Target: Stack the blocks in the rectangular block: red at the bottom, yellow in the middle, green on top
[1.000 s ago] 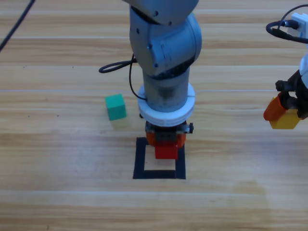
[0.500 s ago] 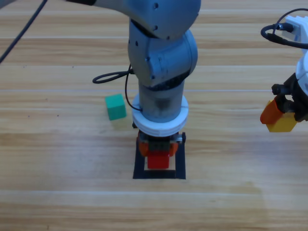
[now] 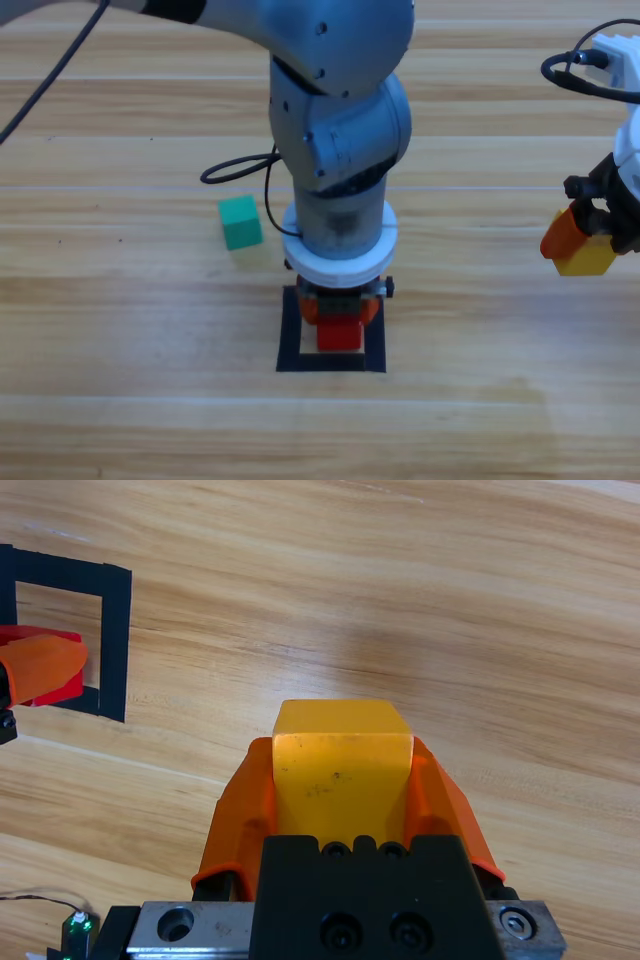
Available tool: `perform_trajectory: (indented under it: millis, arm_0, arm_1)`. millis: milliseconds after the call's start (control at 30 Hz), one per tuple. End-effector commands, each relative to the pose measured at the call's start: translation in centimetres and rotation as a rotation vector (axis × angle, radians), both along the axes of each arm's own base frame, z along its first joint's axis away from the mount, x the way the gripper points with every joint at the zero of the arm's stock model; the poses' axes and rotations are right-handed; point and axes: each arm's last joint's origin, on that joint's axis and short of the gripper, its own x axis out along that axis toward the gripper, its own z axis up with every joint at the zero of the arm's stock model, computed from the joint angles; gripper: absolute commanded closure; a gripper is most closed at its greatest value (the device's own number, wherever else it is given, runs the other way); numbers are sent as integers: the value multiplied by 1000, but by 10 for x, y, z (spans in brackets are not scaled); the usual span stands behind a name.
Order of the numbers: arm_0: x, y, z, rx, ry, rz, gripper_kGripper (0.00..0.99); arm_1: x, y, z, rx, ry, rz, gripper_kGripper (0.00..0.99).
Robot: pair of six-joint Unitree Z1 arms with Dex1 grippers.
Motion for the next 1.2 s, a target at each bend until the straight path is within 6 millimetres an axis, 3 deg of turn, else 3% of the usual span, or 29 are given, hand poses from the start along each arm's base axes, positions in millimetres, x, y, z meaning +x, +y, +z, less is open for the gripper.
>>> perform_trajectory:
  millis: [33, 1200]
  arm_0:
    - [-4, -4, -23, 48, 16, -23, 866]
    - [0, -7, -42, 74, 19, -44, 866]
  arm_1:
    - [-3, 7, -22, -53, 54, 32, 830]
    - [-1, 8, -27, -60, 58, 31, 830]
